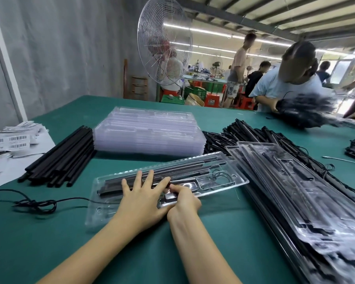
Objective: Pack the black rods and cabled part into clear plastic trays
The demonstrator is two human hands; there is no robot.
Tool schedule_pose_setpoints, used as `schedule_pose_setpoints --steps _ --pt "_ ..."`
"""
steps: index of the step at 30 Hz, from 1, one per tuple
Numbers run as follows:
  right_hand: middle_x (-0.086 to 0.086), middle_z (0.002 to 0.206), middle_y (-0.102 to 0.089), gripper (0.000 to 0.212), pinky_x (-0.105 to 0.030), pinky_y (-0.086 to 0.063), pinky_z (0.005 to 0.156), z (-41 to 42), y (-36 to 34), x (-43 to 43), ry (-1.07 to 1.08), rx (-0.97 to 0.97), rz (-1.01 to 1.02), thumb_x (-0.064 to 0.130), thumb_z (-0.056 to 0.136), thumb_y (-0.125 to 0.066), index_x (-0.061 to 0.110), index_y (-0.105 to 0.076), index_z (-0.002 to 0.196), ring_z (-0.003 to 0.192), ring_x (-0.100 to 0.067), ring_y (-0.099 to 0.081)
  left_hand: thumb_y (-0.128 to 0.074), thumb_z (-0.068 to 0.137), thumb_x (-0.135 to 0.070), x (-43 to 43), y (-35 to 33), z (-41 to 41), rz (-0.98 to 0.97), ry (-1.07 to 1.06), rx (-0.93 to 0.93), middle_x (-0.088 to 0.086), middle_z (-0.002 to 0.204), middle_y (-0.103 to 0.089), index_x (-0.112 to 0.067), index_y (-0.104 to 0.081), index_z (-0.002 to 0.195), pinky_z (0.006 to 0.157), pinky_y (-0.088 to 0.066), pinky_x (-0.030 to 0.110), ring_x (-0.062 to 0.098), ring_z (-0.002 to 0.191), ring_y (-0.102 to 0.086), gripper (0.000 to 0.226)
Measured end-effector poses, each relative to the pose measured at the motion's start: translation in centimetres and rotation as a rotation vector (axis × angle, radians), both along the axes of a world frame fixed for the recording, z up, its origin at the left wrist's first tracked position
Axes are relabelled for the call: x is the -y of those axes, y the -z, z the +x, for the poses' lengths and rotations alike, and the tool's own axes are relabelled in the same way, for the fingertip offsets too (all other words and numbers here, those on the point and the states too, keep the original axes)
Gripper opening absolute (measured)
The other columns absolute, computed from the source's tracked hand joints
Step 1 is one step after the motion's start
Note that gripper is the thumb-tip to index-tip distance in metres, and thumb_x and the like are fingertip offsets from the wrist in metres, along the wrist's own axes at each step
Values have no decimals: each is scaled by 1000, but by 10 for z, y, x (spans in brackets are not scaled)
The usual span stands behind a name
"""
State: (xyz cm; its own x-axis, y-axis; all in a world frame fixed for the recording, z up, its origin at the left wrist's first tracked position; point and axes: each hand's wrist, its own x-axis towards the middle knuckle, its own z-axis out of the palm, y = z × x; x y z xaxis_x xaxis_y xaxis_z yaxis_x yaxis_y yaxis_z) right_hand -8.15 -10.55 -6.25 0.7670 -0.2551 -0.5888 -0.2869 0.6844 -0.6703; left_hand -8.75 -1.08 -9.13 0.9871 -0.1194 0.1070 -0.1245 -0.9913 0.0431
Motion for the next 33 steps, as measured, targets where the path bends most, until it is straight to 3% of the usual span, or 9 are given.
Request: schedule_pose_setpoints --steps 5,7,10,12,15,17,21,27,33 --pt "-11 57 -59 15 -28 -43 50 2 2 -3 37 9 -20 -18 64 -60 -4 -55 61 48 -23 -53 -33 88 -69 4 -9 -7 41 -42 -11 6 161 -1 -41 -3 150 112 -8 62 33 147 1 74" --pt "-11 56 -57 18 -28 -41 48 2 1 -6 50 12 -3 -18 64 -59 -3 -52 60 47 -23 -51 -52 86 -60 10 -21 -16 30 -14 91 15 157 -18 -27 -20 151 111 -19 59 37 143 -18 79" --pt "-11 63 -55 18 -29 -40 47 5 0 -4 47 6 53 -17 66 -61 -2 -51 61 52 -24 -49 -84 62 -22 16 -21 -33 -161 176 483 11 97 -62 -11 -66 95 71 -54 37 30 88 -61 39" --pt "-13 66 -55 17 -30 -41 46 7 2 0 9 0 75 -15 67 -62 -3 -51 63 54 -24 -48 -70 79 -16 15 -21 -44 -540 92 316 0 78 -59 -15 -57 77 58 -45 28 18 70 -55 13" --pt "-12 65 -52 18 -24 -41 34 8 2 7 -65 -12 90 -11 71 -62 0 -51 64 52 -24 -45 -54 95 -20 14 -27 -46 -1332 -188 -245 14 77 -66 -5 -63 79 45 -50 30 21 58 -64 24" --pt "-11 65 -52 18 -23 -42 31 7 2 9 -112 -13 102 -6 74 -64 2 -51 65 51 -25 -47 -52 97 -21 17 -33 -44 -1611 -246 -377 16 81 -70 1 -66 83 56 -59 31 21 66 -69 30" --pt "-9 74 -53 18 -26 -43 41 9 -1 12 -176 26 161 2 82 -61 7 -52 67 58 -23 -47 -48 97 -28 28 -24 -47 -1747 -246 -398 8 92 -74 -5 -71 91 83 -53 31 18 92 -65 34" --pt "-7 46 -56 20 -21 -41 38 6 -4 4 -88 74 202 4 80 -66 6 -54 64 35 -20 -50 -56 92 -18 45 -24 -22 -2254 -403 -335 4 64 -68 -8 -65 86 54 -52 21 10 52 -64 15" --pt "-12 57 -57 21 -21 -41 39 9 10 2 -29 127 64 8 80 -70 4 -55 66 34 -18 -51 -64 86 -10 53 -23 3 -2249 -618 -264 1 41 -56 -8 -58 70 33 -40 13 8 29 -50 17"
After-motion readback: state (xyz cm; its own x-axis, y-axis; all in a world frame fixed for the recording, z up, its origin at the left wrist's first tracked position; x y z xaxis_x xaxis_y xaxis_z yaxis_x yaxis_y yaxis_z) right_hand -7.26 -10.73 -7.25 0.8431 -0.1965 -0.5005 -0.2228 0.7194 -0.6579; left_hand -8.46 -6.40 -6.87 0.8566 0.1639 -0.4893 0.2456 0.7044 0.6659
